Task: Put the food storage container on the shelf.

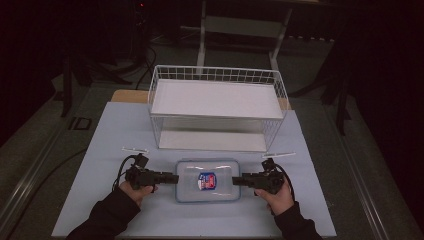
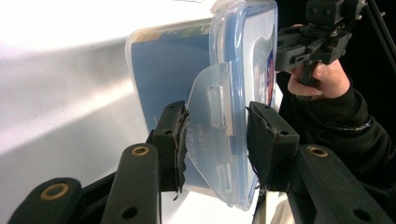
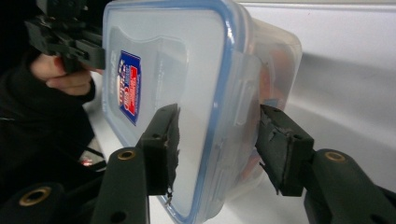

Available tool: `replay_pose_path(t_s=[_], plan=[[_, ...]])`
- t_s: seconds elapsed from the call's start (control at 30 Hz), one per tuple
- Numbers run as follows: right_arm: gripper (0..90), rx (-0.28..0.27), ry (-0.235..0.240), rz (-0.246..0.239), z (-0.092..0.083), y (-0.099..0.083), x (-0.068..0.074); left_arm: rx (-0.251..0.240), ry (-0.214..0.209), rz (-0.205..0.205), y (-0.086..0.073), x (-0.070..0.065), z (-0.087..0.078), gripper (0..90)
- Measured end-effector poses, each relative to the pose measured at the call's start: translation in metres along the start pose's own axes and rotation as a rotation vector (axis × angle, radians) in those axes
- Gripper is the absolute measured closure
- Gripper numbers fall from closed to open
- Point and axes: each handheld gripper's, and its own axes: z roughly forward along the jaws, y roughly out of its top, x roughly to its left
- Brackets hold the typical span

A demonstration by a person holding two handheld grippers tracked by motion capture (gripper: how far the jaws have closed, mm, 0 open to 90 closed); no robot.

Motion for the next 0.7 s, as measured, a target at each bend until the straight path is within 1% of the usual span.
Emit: replay_pose_path(t_s=[0.03, 0.07, 0.1, 0.17, 0.27, 0.3, 0.33, 0.43, 0.53, 0.57, 0.6, 0.63, 0.7], plan=[[50.7, 0.0, 0.0, 0.0, 0.0, 0.0, 0.0, -0.002, 0.001, 0.0, 0.0, -0.001, 0.0, 58.8], [51.3, -0.003, 0.013, 0.009, 0.0, 0.0, -0.002, -0.005, 0.004, 0.0, -0.001, -0.001, 0.0, 58.8], [51.6, -0.005, 0.017, 0.007, -0.001, -0.001, -0.002, -0.008, 0.008, 0.001, -0.001, -0.002, 0.0, 58.8], [51.9, -0.003, 0.01, -0.004, -0.002, -0.002, 0.0, -0.006, 0.018, 0.007, -0.002, -0.005, 0.0, 58.8], [52.4, -0.003, 0.007, -0.006, -0.002, -0.002, 0.002, -0.007, 0.03, 0.011, -0.002, -0.008, 0.0, 58.7], [52.5, -0.006, 0.002, -0.006, -0.004, -0.003, 0.003, -0.015, 0.045, 0.02, -0.002, -0.011, 0.0, 58.5], [52.5, -0.005, 0.0, -0.006, -0.004, -0.003, 0.003, -0.025, 0.052, 0.024, -0.002, -0.013, 0.0, 58.4], [52.5, -0.012, -0.003, -0.013, -0.006, -0.003, 0.004, -0.038, 0.056, 0.03, 0.0, -0.014, 0.0, 58.4], [52.5, -0.024, -0.005, -0.014, -0.009, -0.001, 0.005, -0.052, 0.057, 0.034, 0.004, -0.018, 0.0, 58.4], [52.6, -0.033, -0.009, -0.023, -0.012, 0.002, 0.006, -0.056, 0.056, 0.041, 0.009, -0.019, 0.001, 58.3], [52.6, -0.038, -0.013, -0.022, -0.013, 0.003, 0.007, -0.056, 0.056, 0.041, 0.009, -0.019, 0.001, 58.3], [52.6, -0.038, -0.013, -0.022, -0.013, 0.003, 0.007, -0.062, 0.058, 0.043, 0.012, -0.02, 0.001, 58.3], [52.6, -0.057, -0.017, -0.024, -0.018, 0.007, 0.006, -0.08, 0.063, 0.053, 0.018, -0.022, 0.003, 58.2]])
